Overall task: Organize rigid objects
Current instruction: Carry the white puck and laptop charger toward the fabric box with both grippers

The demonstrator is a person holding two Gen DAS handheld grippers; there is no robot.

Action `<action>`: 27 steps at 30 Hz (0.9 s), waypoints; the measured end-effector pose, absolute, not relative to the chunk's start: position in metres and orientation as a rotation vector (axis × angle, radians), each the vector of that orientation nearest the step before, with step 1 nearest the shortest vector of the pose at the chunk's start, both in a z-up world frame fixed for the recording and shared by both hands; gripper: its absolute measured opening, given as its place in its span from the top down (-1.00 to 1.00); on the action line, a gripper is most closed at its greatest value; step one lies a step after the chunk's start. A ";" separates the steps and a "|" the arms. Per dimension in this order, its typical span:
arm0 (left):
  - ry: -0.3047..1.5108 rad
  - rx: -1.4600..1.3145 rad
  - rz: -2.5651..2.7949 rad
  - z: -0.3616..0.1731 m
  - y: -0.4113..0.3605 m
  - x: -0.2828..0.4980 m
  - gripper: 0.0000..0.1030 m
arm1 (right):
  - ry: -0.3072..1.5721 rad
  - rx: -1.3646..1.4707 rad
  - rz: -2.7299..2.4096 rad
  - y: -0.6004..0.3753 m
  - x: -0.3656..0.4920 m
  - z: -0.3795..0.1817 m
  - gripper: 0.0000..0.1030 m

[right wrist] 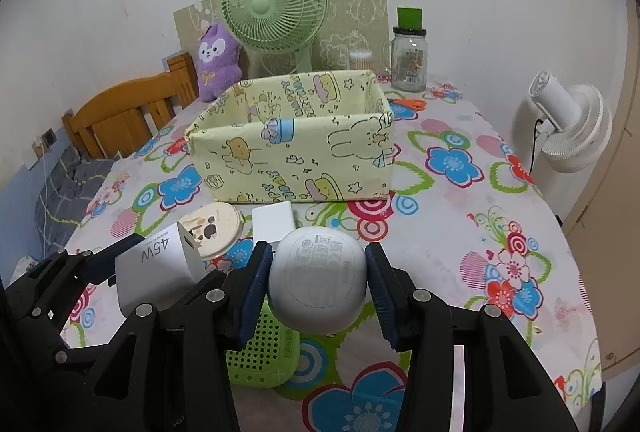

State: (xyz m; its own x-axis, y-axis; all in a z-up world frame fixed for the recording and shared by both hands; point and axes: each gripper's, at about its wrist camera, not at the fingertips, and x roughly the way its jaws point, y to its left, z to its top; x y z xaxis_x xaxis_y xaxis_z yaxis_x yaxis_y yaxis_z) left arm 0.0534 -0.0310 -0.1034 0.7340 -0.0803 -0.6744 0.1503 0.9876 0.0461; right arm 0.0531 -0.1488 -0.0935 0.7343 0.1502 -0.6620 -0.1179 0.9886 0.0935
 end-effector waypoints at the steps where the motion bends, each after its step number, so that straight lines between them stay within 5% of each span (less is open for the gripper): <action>1: 0.734 0.099 -0.127 -0.102 -0.031 0.053 -0.42 | 0.730 0.046 0.147 -0.149 0.052 -0.092 0.01; 27: 0.666 0.090 -0.121 -0.058 -0.031 0.048 -0.42 | 0.665 0.045 0.150 -0.151 0.047 -0.047 0.01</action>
